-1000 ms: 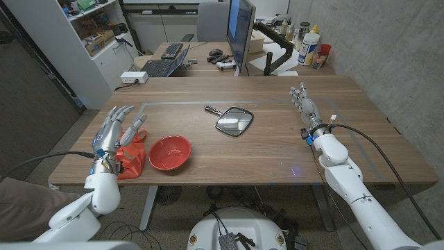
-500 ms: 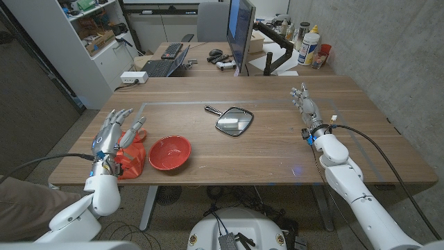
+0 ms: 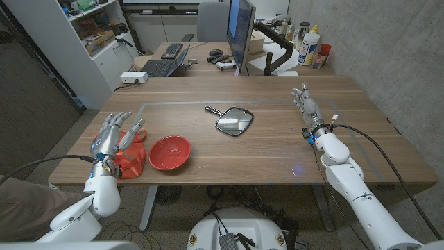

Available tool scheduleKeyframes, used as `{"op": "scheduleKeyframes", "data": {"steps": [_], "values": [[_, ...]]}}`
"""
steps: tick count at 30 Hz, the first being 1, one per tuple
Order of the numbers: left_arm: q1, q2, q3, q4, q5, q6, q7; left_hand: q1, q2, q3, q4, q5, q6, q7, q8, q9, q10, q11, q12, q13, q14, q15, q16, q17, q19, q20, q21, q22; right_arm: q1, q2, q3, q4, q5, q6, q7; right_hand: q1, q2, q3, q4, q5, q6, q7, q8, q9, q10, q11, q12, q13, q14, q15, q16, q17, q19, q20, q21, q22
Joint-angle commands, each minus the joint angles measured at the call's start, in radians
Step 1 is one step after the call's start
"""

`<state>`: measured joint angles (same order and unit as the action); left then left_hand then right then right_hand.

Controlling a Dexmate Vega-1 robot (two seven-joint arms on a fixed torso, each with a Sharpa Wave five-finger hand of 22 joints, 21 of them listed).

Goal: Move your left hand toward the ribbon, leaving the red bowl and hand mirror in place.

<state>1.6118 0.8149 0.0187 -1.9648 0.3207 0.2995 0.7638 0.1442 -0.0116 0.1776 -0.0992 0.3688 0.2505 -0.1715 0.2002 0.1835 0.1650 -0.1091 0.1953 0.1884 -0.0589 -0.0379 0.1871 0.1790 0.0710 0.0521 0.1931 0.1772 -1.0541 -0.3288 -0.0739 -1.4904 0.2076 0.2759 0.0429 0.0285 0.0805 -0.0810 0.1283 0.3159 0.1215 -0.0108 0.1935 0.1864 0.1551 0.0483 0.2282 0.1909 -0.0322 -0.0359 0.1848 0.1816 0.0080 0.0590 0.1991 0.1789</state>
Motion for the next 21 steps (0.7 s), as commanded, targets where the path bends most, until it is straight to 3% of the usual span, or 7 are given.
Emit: {"op": "scheduleKeyframes", "data": {"steps": [1,7,21], "values": [[-0.013,0.013,0.016,0.009,-0.017,0.045,-0.003,-0.002,-0.003,0.001,-0.005,0.000,0.005,-0.002,-0.001,0.004,0.004,0.001,0.006,0.002,0.003,-0.014,0.003,0.003,0.002,0.009,0.003,0.001,0.007,-0.001,0.003,0.021,0.004,0.013,0.007,0.005,0.037,0.005,0.002,0.007,0.003,0.003,0.000,0.003,0.002,0.000,0.000,0.000,-0.008,0.001,0.000,0.002,0.004,0.006,0.003,0.004],[-0.014,-0.003,0.012,0.012,-0.039,0.066,0.011,-0.002,-0.003,0.001,-0.005,0.001,0.006,-0.003,-0.001,0.004,0.005,0.002,0.006,0.002,0.008,-0.019,0.006,0.003,0.006,0.009,0.004,0.002,-0.001,-0.005,0.002,0.012,0.004,0.012,0.009,0.006,0.037,0.005,0.002,0.007,0.004,0.003,0.001,0.003,-0.008,0.000,-0.004,0.000,-0.020,-0.002,-0.004,0.002,-0.002,0.004,0.000,0.004],[-0.028,0.022,0.026,0.037,-0.066,0.073,0.004,-0.002,-0.002,0.000,-0.006,0.001,0.007,-0.001,-0.001,0.004,0.005,0.003,0.006,0.002,0.010,-0.020,0.006,0.003,0.009,0.007,0.006,0.002,-0.005,0.001,0.003,0.005,0.007,0.002,0.003,0.006,0.038,0.006,0.002,0.007,0.006,0.006,0.001,0.003,-0.004,-0.008,-0.002,0.000,-0.016,-0.002,-0.001,0.002,-0.001,-0.003,0.001,0.003]]}}
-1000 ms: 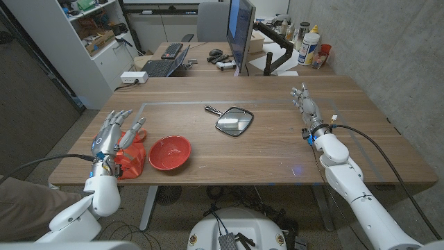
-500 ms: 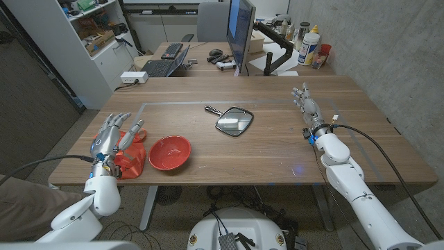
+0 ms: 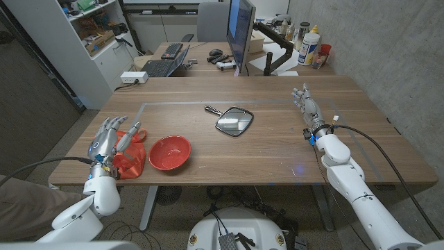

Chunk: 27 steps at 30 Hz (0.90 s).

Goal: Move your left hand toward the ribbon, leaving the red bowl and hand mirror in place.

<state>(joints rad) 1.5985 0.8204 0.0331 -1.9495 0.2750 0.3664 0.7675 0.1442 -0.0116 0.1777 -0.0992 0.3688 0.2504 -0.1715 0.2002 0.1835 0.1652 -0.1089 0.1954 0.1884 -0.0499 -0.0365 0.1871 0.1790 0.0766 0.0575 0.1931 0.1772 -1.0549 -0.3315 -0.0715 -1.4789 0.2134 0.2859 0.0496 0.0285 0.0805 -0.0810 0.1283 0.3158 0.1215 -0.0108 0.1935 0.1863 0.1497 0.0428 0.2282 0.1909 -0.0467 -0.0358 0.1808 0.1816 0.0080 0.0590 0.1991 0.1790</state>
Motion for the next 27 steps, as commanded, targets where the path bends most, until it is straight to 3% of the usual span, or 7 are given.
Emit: {"op": "scheduleKeyframes", "data": {"steps": [1,21,27], "values": [[-0.022,0.023,0.018,0.027,-0.018,0.009,-0.004,-0.002,-0.002,0.000,-0.006,0.001,0.007,-0.002,-0.001,0.004,0.005,0.003,0.006,0.002,0.002,-0.021,0.006,0.003,0.003,0.002,0.006,0.002,-0.004,0.004,0.000,-0.007,0.000,-0.010,-0.005,0.006,0.038,0.006,0.002,0.007,0.006,0.006,0.001,0.003,0.001,-0.002,-0.003,0.000,-0.002,-0.002,0.003,0.002,-0.001,-0.003,0.000,0.003],[-0.083,0.068,0.079,0.069,-0.047,0.028,-0.022,-0.003,0.000,0.000,-0.007,0.001,0.006,-0.002,-0.002,0.004,0.003,-0.002,0.006,0.002,-0.001,-0.022,0.004,0.003,0.003,0.001,0.006,0.002,0.012,0.002,-0.004,0.010,-0.004,-0.020,0.003,0.006,0.038,0.007,0.002,0.007,0.004,0.005,0.000,0.003,-0.002,-0.003,-0.004,0.000,-0.007,-0.002,0.002,0.002,-0.004,-0.004,-0.001,0.003],[-0.070,0.073,0.078,0.064,-0.056,0.029,-0.005,-0.003,0.000,-0.001,-0.007,0.001,0.005,-0.002,-0.003,0.004,0.003,0.000,0.006,0.002,-0.003,-0.022,0.003,0.003,0.004,0.000,0.006,0.003,0.018,0.003,-0.009,0.016,-0.003,-0.024,0.008,0.006,0.038,0.007,0.002,0.007,0.003,0.005,0.000,0.003,-0.002,-0.001,-0.003,0.000,-0.002,-0.002,0.005,0.002,-0.004,-0.004,-0.001,0.003]]}}
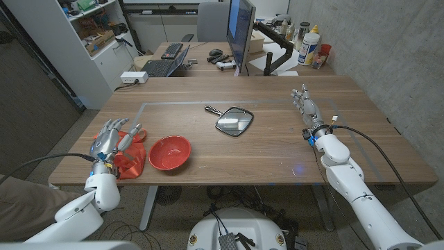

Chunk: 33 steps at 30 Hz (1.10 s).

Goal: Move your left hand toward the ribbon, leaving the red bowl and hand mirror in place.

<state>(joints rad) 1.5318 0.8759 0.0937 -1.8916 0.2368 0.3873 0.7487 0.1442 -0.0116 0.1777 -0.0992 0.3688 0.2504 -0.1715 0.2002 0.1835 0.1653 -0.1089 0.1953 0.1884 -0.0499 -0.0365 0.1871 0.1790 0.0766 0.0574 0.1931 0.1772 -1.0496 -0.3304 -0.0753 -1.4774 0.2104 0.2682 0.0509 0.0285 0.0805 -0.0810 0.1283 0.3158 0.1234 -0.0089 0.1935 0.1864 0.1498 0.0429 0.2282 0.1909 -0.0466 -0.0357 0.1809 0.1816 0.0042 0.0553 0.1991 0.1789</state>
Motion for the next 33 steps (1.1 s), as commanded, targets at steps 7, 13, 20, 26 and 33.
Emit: {"op": "scheduleKeyframes", "data": {"steps": [7,13,20,26,33], "values": [[0.014,0.017,0.010,0.004,-0.035,0.011,0.023,-0.004,0.001,-0.001,-0.007,0.001,0.023,0.005,0.004,0.004,0.002,-0.002,0.006,0.002,-0.003,-0.021,0.003,0.003,0.004,0.000,0.006,0.003,0.020,0.004,-0.008,0.022,0.004,-0.007,0.011,0.006,0.038,0.007,0.002,0.007,0.002,0.003,0.000,0.003,-0.002,-0.002,-0.003,0.000,-0.003,-0.001,0.004,0.002,0.000,0.000,-0.001,0.003],[0.017,0.018,0.016,0.007,-0.042,0.016,0.027,-0.004,0.001,-0.002,-0.007,0.001,0.009,0.000,-0.002,0.004,0.002,0.000,0.006,0.002,-0.004,-0.022,0.003,0.003,0.004,0.000,0.006,0.003,0.024,0.007,-0.010,0.029,0.014,-0.008,0.024,0.006,0.038,0.007,0.002,0.007,0.001,0.003,0.000,0.003,-0.001,-0.001,-0.003,0.000,-0.004,-0.001,0.004,0.002,-0.002,0.000,-0.001,0.003],[0.024,0.025,0.016,0.014,-0.055,0.023,0.024,-0.004,0.001,-0.002,-0.008,0.001,0.007,0.000,-0.003,0.004,0.002,0.001,0.006,0.002,-0.004,-0.022,0.003,0.003,0.004,0.000,0.006,0.003,0.023,0.006,-0.013,0.028,0.006,-0.011,0.018,0.005,0.037,0.007,0.002,0.007,0.002,0.002,0.000,0.003,0.005,0.001,0.000,0.000,-0.004,0.000,0.004,0.002,-0.002,0.000,-0.001,0.003],[0.022,0.028,0.019,0.024,-0.065,0.025,0.023,-0.005,0.001,-0.002,-0.008,0.001,0.006,0.000,-0.003,0.004,0.000,0.000,0.005,0.002,-0.004,-0.023,0.003,0.003,0.004,0.000,0.006,0.003,0.019,0.008,-0.013,0.021,0.004,-0.018,0.012,0.005,0.037,0.007,0.002,0.006,0.001,0.001,0.000,0.003,0.008,-0.001,0.001,0.000,-0.003,-0.001,0.005,0.002,-0.003,0.000,-0.001,0.003],[0.010,0.027,0.032,0.037,-0.078,0.029,0.023,-0.005,0.001,-0.002,-0.008,0.001,0.006,0.000,-0.003,0.004,0.000,0.001,0.006,0.002,-0.005,-0.023,0.003,0.003,0.004,0.000,0.006,0.003,0.016,0.009,-0.012,0.014,0.001,-0.026,0.006,0.005,0.037,0.007,0.002,0.006,0.000,0.002,-0.001,0.003,0.005,-0.006,0.000,0.000,-0.004,-0.002,0.004,0.002,-0.003,0.001,-0.001,0.003]]}}
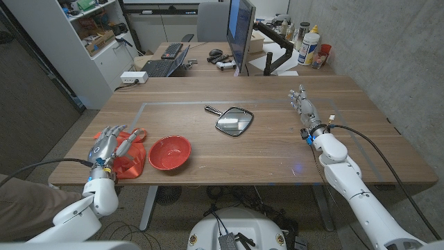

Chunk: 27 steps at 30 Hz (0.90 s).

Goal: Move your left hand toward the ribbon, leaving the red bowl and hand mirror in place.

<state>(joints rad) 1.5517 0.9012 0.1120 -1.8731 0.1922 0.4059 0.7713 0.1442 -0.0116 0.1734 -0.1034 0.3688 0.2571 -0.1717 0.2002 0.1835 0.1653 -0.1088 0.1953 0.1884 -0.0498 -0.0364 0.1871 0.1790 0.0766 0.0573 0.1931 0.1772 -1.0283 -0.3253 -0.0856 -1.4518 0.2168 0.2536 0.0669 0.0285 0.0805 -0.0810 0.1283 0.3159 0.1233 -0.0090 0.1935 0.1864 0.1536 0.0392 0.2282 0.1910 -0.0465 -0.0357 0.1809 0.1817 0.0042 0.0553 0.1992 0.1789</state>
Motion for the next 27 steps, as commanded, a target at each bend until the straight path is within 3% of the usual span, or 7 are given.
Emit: {"op": "scheduleKeyframes", "data": {"steps": [1,27], "values": [[-0.012,0.001,0.016,0.020,-0.033,0.011,0.002,-0.005,0.001,0.002,-0.004,0.001,-0.001,0.000,-0.003,0.004,0.000,0.001,0.006,0.002,-0.005,-0.023,0.003,0.003,0.004,0.000,0.006,0.003,-0.006,0.005,-0.002,-0.012,-0.005,-0.014,-0.010,0.005,0.037,0.007,0.002,0.006,0.001,0.002,0.000,0.003,0.001,-0.001,0.000,0.000,-0.004,-0.002,0.004,0.002,-0.004,0.000,-0.001,0.003],[-0.068,0.025,0.071,0.072,-0.062,-0.011,-0.009,-0.005,0.003,0.001,-0.005,0.002,-0.004,-0.004,-0.004,0.004,-0.001,-0.002,0.005,0.002,-0.006,-0.025,0.003,0.004,0.005,-0.002,0.006,0.003,-0.013,0.006,0.007,-0.020,-0.017,-0.032,-0.019,0.005,0.037,0.007,0.003,0.006,0.003,0.002,0.000,0.003,0.000,-0.003,-0.001,0.000,-0.004,-0.002,0.005,0.002,-0.004,0.001,-0.001,0.003]]}}
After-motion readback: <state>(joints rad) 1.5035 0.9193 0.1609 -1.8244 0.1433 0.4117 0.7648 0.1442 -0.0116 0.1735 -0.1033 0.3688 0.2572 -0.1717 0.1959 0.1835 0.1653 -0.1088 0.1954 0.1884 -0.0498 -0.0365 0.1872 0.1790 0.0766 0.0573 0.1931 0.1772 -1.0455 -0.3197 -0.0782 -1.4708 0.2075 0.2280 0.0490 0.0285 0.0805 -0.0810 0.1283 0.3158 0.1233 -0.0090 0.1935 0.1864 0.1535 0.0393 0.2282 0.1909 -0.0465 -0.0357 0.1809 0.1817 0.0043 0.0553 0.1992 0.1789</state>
